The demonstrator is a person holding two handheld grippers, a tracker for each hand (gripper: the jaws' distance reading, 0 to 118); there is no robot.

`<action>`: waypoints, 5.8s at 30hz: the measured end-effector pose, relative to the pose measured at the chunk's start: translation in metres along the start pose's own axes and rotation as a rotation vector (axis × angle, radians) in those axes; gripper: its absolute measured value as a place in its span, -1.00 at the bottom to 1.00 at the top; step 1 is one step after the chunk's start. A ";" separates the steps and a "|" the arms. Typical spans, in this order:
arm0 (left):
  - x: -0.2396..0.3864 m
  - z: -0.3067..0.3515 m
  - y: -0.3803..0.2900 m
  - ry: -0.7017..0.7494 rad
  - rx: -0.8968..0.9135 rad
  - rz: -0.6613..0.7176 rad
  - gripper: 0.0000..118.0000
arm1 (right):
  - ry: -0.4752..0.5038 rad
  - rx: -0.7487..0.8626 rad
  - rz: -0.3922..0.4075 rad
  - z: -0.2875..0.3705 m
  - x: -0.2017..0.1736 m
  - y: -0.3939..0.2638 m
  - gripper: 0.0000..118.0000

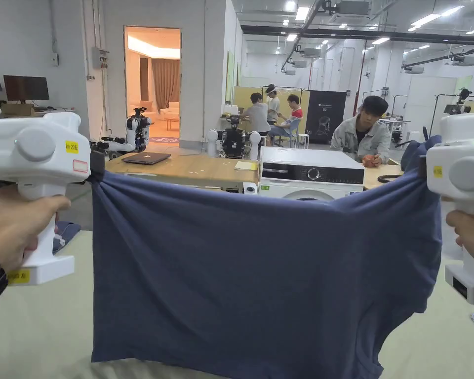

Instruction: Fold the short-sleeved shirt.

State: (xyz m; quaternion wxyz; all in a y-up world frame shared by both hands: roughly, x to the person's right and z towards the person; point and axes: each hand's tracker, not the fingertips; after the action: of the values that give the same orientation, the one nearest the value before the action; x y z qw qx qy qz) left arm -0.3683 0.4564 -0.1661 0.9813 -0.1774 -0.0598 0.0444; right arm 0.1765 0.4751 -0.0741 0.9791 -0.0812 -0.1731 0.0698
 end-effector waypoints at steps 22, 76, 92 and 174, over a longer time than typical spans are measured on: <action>-0.034 0.144 -0.172 -0.084 -0.032 0.062 -1.00 | 0.059 -0.101 -0.028 0.149 0.008 -0.135 -1.00; 0.046 0.086 -0.348 -0.007 -0.082 -0.034 -1.00 | 0.248 -0.165 -0.147 0.155 -0.138 -0.312 -1.00; -0.084 -0.128 -0.279 0.029 -0.507 0.124 -0.73 | 0.233 -0.345 -0.114 0.099 -0.133 -0.349 -1.00; -0.044 0.027 -0.040 0.052 0.016 -0.023 -1.00 | 0.102 -0.101 -0.093 0.002 0.004 -0.065 -0.91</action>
State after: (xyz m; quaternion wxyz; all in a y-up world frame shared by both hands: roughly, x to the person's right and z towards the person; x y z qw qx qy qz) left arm -0.4122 0.4231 -0.1316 0.9843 -0.1702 -0.0361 0.0291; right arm 0.1863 0.4120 -0.0595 0.9835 -0.1259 -0.1298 0.0113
